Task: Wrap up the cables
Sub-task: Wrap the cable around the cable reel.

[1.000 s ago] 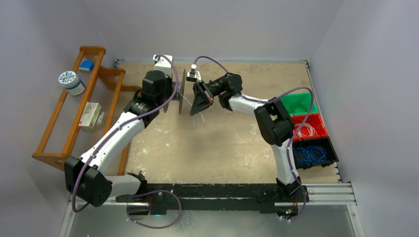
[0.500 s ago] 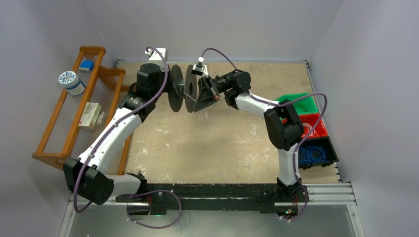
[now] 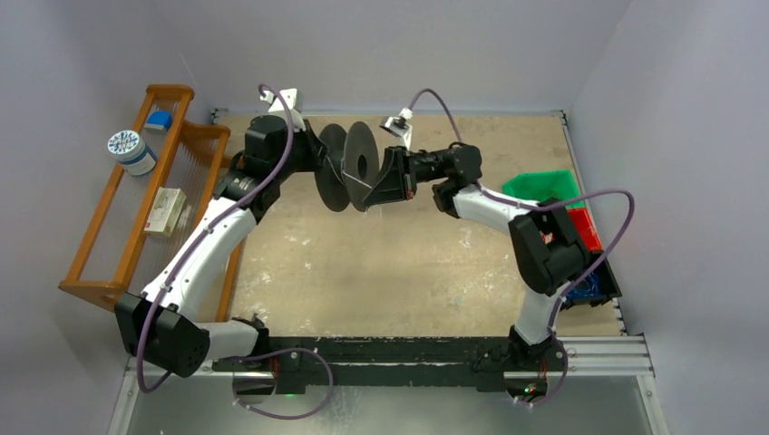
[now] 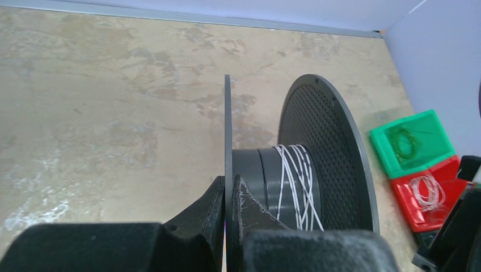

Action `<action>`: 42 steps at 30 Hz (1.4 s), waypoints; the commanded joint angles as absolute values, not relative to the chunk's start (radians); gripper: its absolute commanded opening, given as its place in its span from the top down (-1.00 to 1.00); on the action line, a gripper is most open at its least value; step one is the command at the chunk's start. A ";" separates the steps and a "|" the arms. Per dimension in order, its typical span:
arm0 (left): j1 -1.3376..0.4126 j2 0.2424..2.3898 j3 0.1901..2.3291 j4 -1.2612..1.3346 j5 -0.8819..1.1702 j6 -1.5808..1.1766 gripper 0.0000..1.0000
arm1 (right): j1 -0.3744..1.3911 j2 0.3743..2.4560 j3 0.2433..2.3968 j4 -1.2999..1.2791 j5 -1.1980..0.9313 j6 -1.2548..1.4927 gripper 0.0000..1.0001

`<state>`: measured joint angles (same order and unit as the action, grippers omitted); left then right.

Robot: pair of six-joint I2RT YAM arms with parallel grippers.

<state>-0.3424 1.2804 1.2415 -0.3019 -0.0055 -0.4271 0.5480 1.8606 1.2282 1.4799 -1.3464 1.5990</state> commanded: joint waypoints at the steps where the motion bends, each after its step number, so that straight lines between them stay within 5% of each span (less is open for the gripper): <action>1: -0.283 1.247 1.300 -0.190 -0.092 -0.448 1.00 | 0.545 1.672 1.145 1.316 -1.246 0.810 1.00; 3: -0.281 1.247 1.315 -0.204 -0.122 -0.449 1.00 | 0.566 1.610 1.206 0.769 -1.110 0.318 0.97; 5: -0.279 1.247 1.335 -0.223 -0.156 -0.448 1.00 | 0.601 1.584 1.258 0.482 -1.022 0.082 0.94; 12: -0.262 1.240 1.402 -0.263 -0.167 -0.486 1.00 | 0.670 1.540 1.202 0.318 -0.815 -0.173 0.80; 30: -0.198 1.187 1.508 -0.309 -0.018 -0.515 1.00 | 0.697 1.556 1.075 0.379 -0.454 -0.150 0.76; 42: -0.195 1.174 1.503 -0.303 0.031 -0.496 1.00 | 0.612 1.473 1.021 0.424 -0.713 -0.305 0.52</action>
